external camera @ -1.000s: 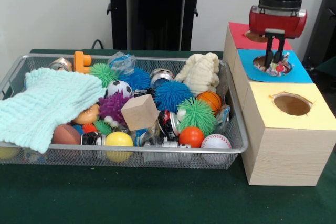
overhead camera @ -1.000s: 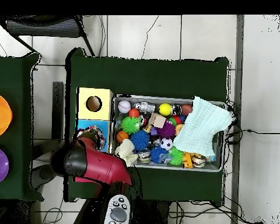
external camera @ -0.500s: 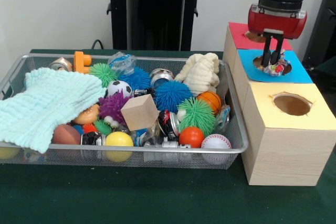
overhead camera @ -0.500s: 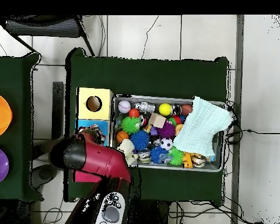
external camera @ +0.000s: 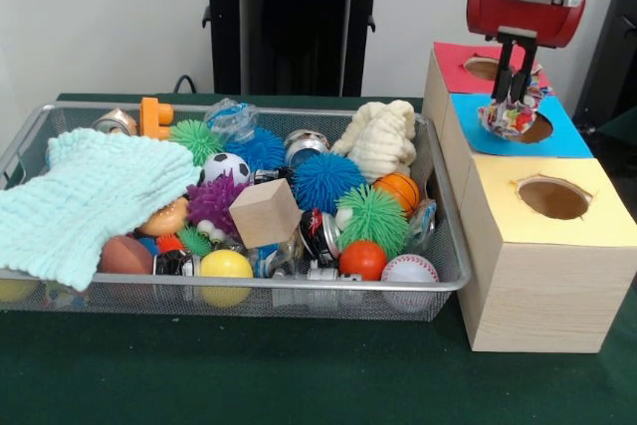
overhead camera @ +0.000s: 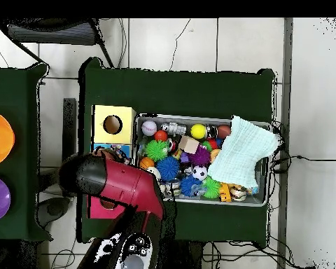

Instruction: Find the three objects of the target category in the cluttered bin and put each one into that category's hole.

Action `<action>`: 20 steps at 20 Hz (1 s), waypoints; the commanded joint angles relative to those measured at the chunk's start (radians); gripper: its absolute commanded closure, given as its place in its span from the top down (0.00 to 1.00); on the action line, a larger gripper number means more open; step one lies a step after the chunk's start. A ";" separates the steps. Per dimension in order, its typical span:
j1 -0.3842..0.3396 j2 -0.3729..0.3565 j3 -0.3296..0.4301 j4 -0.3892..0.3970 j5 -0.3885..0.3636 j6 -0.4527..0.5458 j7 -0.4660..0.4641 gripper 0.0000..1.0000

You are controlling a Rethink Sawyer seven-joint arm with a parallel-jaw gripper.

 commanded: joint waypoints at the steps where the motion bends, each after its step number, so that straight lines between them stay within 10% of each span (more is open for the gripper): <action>1: -0.042 0.009 0.018 -0.076 0.013 0.028 0.236 0.00; 20: -0.074 0.092 0.113 -0.111 0.070 -0.087 0.231 0.00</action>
